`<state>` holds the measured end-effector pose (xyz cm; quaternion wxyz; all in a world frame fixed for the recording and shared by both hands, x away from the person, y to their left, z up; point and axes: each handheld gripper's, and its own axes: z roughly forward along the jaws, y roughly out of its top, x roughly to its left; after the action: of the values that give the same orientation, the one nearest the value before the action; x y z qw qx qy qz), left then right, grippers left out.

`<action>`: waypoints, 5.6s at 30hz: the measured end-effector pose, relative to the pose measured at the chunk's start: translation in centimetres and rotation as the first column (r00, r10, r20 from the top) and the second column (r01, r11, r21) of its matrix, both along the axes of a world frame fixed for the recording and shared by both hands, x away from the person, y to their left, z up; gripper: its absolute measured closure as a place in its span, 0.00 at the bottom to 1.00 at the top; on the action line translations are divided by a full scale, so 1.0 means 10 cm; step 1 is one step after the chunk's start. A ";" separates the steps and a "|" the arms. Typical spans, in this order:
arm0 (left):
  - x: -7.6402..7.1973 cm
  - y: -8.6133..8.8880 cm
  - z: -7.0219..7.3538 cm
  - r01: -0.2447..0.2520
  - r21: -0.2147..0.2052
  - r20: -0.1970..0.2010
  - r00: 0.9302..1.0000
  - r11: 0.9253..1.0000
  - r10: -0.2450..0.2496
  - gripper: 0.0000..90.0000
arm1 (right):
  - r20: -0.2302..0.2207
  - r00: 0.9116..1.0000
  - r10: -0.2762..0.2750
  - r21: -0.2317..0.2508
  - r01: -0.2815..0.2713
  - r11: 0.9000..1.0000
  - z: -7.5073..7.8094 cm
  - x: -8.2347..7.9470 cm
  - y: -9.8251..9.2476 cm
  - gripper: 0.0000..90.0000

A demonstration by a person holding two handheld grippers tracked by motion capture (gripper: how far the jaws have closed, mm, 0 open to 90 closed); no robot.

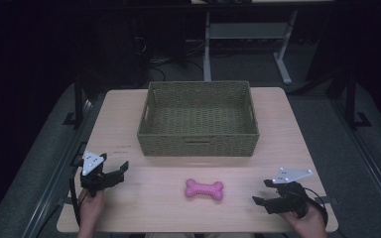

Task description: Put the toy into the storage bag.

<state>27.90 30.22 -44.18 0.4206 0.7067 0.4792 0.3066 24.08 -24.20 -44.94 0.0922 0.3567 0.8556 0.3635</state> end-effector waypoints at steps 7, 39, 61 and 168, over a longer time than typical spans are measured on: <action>0.00 -0.01 0.00 0.006 -0.005 0.001 1.000 1.000 -0.006 0.15 | -0.039 0.996 0.076 -0.028 -0.077 0.997 0.08 0.10 0.11 0.27; 0.01 0.05 0.00 0.000 -0.026 -0.008 1.000 1.000 0.000 0.15 | -0.141 0.934 0.328 -0.167 -0.349 0.922 0.41 0.55 0.94 0.21; 0.02 0.05 0.00 -0.004 -0.038 -0.003 1.000 0.999 0.004 0.15 | -0.185 0.885 0.428 -0.209 -0.461 0.863 0.41 0.67 1.41 0.23; 0.03 0.03 0.01 0.003 -0.039 0.001 1.000 0.999 -0.002 0.15 | -0.147 0.862 0.485 -0.260 -0.507 0.822 1.45 1.66 1.54 0.65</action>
<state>28.22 30.56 -44.08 0.4349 0.6989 0.4840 0.2970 40.64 -8.78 -30.49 0.0136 0.1175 0.9655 0.2322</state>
